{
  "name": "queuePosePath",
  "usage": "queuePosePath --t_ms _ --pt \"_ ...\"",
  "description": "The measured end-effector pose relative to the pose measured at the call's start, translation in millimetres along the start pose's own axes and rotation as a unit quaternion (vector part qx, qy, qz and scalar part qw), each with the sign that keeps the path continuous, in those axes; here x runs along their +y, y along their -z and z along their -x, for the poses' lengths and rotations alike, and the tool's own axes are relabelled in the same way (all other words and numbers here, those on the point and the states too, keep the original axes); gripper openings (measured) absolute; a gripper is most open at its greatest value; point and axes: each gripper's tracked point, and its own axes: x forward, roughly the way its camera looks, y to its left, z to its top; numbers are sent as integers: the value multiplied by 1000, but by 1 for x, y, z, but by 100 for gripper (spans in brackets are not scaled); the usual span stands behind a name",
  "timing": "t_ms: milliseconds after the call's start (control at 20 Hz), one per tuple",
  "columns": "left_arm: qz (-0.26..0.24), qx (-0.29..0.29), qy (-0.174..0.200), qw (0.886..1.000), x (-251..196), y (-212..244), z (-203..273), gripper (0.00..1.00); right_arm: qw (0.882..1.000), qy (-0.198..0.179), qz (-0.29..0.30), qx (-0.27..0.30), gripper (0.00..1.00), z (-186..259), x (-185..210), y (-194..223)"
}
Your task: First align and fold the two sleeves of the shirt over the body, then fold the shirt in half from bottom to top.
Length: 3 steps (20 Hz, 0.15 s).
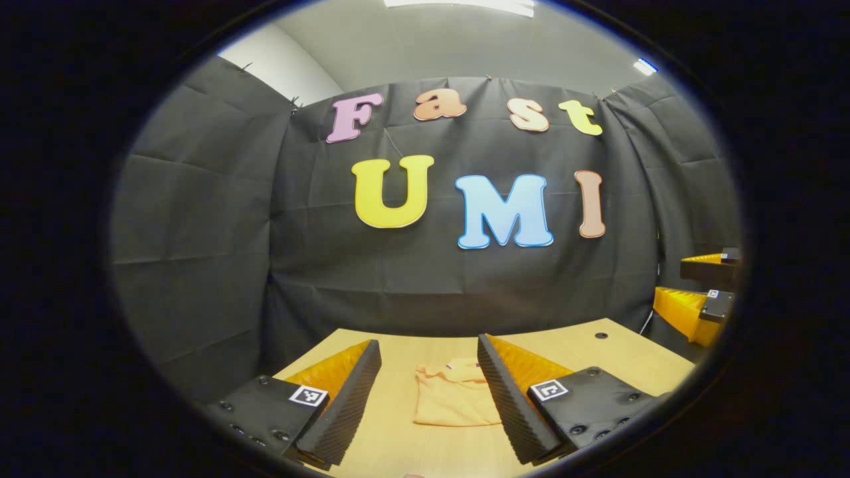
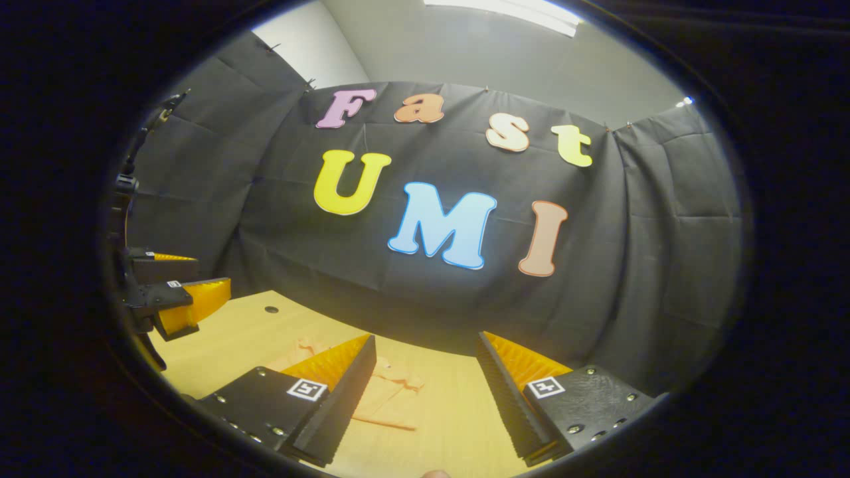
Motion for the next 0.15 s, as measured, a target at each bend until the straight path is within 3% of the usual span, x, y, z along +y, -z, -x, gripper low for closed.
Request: queuePosePath --t_ms 150 --pt "1 -5 -5 1000 12 -4 8 99 1000 -6 0 0 94 -2 8 -4"
